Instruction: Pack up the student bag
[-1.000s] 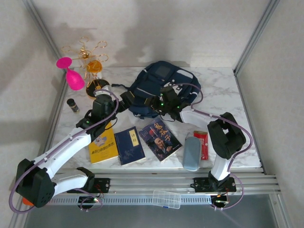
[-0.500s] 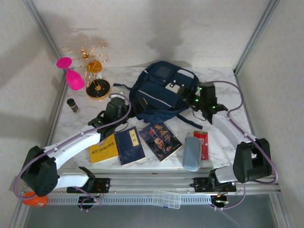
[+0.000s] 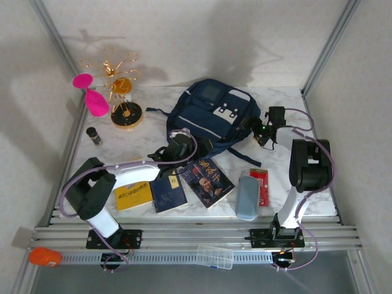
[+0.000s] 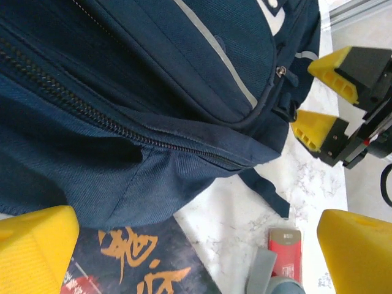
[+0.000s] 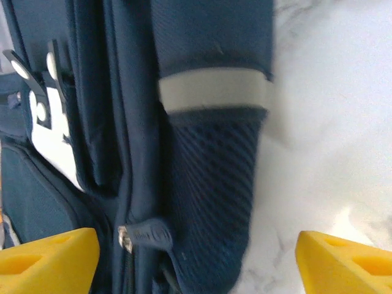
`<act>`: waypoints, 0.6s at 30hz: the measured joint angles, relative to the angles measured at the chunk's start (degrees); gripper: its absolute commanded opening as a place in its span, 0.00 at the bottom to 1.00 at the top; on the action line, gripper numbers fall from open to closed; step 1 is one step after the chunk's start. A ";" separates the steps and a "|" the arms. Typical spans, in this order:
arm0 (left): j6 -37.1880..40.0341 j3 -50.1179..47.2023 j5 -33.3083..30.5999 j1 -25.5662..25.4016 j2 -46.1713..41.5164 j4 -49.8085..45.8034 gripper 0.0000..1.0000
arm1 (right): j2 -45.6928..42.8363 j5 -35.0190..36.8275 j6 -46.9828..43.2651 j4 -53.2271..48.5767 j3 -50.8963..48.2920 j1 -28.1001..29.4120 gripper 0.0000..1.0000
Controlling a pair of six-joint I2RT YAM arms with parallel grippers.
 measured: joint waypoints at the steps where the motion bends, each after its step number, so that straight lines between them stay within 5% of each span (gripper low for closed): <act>1: 0.11 0.20 -0.04 0.02 0.70 0.35 0.99 | 1.36 -1.03 -0.02 1.27 0.74 0.00 0.74; 5: 1.16 0.22 -0.46 0.15 1.73 1.38 0.99 | 4.94 -3.80 0.57 5.14 1.84 0.00 0.66; 13: 4.39 0.24 -1.07 2.78 2.89 2.75 0.99 | 7.82 -7.63 2.45 9.49 2.58 0.13 0.14; 18: 7.78 0.44 -0.61 6.43 3.63 5.07 0.99 | 2.93 -9.07 5.05 11.50 -0.33 0.76 0.06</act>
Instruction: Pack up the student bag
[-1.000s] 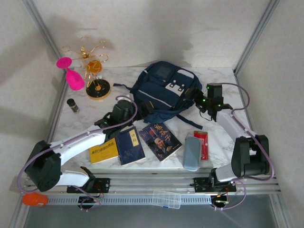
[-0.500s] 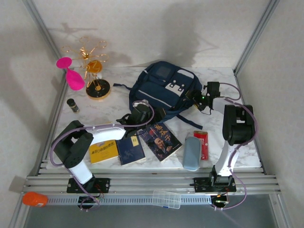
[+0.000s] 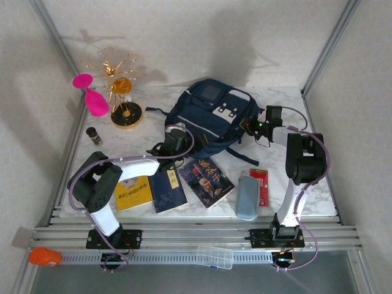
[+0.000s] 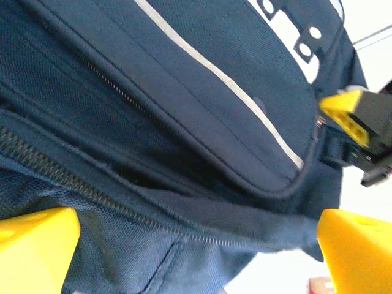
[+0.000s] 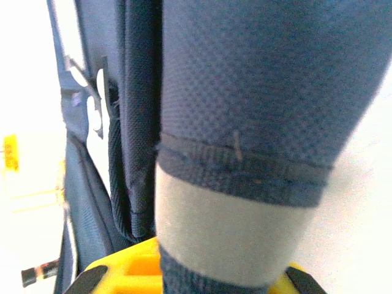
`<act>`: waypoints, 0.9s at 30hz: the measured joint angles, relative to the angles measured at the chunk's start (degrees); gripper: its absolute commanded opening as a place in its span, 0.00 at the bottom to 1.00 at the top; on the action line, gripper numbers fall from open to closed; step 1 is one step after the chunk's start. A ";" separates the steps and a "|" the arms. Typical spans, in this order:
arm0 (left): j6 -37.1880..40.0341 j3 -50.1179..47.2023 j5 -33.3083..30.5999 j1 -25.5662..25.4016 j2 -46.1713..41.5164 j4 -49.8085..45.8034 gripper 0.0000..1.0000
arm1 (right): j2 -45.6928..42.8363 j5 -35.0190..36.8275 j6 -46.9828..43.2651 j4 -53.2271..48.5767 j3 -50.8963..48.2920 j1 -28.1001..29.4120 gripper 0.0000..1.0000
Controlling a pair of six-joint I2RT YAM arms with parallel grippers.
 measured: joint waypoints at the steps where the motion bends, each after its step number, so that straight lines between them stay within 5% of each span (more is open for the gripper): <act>1: 0.66 0.28 0.20 0.76 0.44 0.35 0.99 | -1.36 -0.02 0.61 0.11 -0.72 0.22 0.05; 16: 14.80 26.38 2.16 11.50 11.76 -5.46 0.99 | -28.24 13.09 14.64 4.85 -18.10 7.69 0.01; 23: 17.53 22.77 1.97 11.41 1.88 -15.61 0.99 | -27.98 20.90 20.59 5.11 -18.69 13.86 0.00; 27: 16.92 14.01 -0.15 5.01 -10.95 -17.90 0.99 | -27.98 22.88 22.97 5.79 -18.69 15.61 0.00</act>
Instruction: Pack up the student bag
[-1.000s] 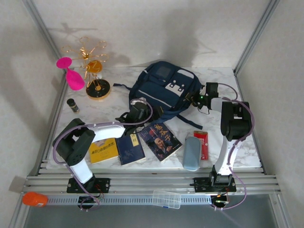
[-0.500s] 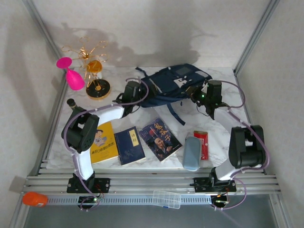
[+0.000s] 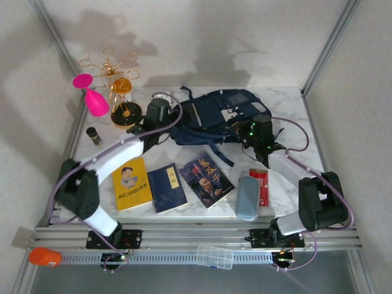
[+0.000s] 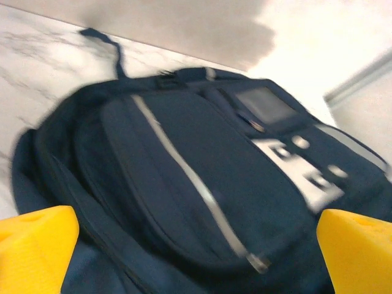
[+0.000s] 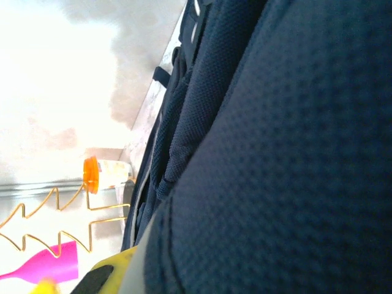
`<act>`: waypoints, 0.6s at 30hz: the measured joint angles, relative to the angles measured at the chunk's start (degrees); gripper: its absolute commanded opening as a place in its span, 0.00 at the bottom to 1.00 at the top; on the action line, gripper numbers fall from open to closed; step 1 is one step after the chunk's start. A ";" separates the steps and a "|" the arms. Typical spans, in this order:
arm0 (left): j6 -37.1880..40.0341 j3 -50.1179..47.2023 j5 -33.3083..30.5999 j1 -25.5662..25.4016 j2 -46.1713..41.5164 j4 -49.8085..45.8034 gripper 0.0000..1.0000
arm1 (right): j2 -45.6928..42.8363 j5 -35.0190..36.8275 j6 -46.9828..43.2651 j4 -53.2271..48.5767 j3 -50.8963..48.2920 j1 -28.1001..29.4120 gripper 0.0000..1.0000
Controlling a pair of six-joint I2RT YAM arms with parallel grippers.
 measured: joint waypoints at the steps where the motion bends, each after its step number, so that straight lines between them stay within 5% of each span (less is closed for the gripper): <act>1: -0.28 -2.14 -0.50 -2.62 -2.60 0.42 0.96 | 0.00 0.39 0.48 -0.02 0.00 0.20 0.01; 8: -2.38 -15.87 -4.35 -19.23 -5.75 9.64 0.77 | -0.09 1.90 2.71 -0.15 0.00 1.11 0.01; 18: 0.35 -12.28 -11.15 -23.54 15.67 21.88 0.66 | -0.09 2.36 3.41 -0.83 0.00 1.55 0.01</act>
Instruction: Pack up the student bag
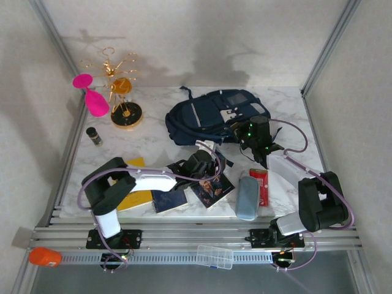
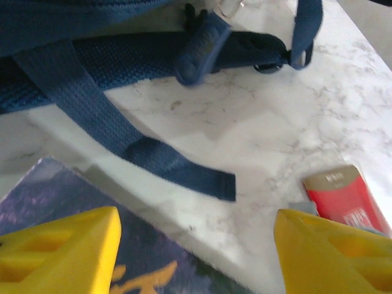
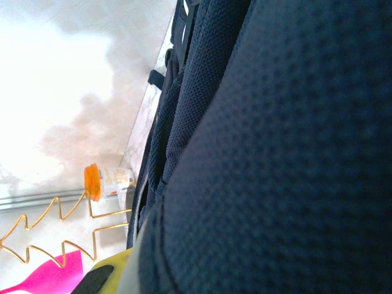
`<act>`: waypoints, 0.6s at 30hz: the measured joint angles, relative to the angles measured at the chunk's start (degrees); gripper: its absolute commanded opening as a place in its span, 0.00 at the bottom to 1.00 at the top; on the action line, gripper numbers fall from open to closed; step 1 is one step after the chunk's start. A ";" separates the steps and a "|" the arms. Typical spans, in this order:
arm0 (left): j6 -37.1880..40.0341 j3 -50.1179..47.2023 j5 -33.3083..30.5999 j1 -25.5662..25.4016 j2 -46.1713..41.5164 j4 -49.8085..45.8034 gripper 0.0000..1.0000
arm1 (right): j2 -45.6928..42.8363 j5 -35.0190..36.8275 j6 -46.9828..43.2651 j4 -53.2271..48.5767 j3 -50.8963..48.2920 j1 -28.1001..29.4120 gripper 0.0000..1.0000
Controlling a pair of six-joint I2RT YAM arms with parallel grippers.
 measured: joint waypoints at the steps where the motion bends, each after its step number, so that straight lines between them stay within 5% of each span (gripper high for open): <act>1: 0.55 0.63 -1.03 0.00 1.11 0.81 0.66 | 0.00 -0.02 0.09 -0.13 0.02 0.00 0.01; 18: 5.05 11.15 -8.31 2.78 12.46 7.91 0.40 | 0.00 0.35 0.15 -0.46 0.15 0.33 0.01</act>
